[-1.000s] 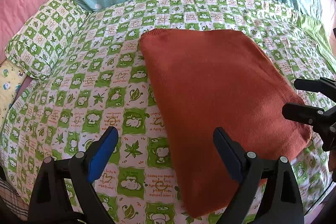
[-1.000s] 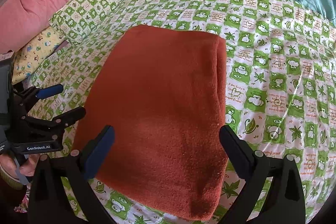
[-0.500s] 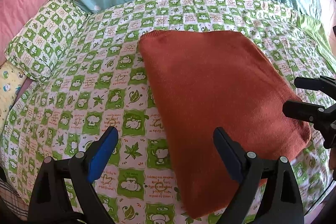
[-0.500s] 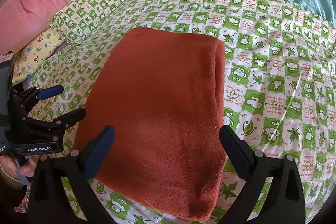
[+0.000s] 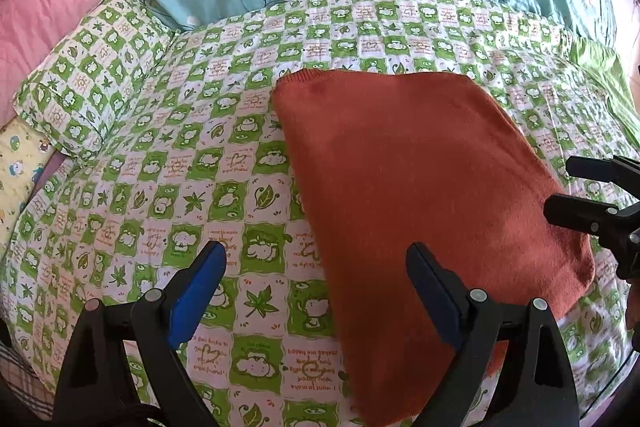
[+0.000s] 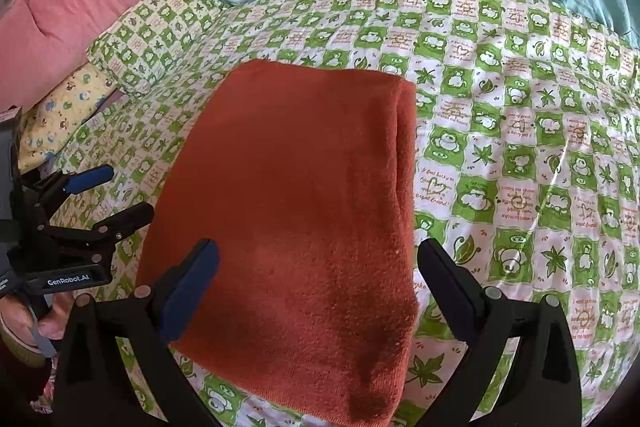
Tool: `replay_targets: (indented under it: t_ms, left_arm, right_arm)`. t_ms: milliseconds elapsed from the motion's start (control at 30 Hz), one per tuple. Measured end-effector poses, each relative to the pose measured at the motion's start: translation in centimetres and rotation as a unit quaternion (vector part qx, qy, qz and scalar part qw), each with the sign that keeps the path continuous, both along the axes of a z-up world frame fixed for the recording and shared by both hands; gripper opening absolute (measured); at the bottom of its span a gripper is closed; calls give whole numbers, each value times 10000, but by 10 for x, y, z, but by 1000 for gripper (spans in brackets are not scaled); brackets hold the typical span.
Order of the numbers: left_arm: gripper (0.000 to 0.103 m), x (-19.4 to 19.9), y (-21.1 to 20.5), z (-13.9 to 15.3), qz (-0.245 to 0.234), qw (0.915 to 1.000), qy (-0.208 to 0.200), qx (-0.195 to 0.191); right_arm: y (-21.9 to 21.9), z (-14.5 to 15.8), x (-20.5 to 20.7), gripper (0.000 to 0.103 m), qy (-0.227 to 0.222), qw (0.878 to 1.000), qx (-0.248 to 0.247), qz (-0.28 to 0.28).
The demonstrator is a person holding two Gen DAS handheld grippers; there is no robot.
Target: Fold small clothes
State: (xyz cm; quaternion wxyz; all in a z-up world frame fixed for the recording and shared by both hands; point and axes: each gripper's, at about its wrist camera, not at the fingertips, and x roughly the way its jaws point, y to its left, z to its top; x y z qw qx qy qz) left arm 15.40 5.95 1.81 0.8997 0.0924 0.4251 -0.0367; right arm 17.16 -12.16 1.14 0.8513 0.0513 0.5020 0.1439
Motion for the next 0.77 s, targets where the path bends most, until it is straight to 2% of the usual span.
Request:
replay_targets:
  t_ms: [767]
  left_arm:
    - [92, 7, 14, 8, 363, 9993, -19, -5]
  right_arm:
    - [-1, 3, 8, 99, -76, 9999, 95, -84]
